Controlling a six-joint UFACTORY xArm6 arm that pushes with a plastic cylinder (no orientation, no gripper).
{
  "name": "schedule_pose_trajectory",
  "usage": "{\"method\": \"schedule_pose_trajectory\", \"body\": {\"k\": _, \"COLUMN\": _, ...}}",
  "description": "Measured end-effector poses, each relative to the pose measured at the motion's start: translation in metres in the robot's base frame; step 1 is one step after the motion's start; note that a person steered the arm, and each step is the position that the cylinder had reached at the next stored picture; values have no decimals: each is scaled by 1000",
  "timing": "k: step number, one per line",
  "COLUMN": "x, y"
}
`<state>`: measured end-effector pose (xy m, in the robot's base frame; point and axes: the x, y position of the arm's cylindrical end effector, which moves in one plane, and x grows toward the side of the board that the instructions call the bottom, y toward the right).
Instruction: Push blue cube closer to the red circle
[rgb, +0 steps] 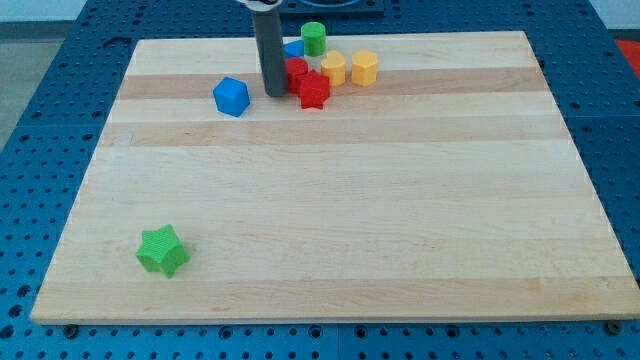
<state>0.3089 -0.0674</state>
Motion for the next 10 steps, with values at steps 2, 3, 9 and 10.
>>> {"method": "schedule_pose_trajectory", "body": {"k": 2, "x": 12, "y": 7}}
{"method": "schedule_pose_trajectory", "body": {"k": 3, "x": 38, "y": -24}}
{"method": "schedule_pose_trajectory", "body": {"k": 9, "x": -3, "y": -92}}
{"method": "schedule_pose_trajectory", "body": {"k": 10, "x": -14, "y": -48}}
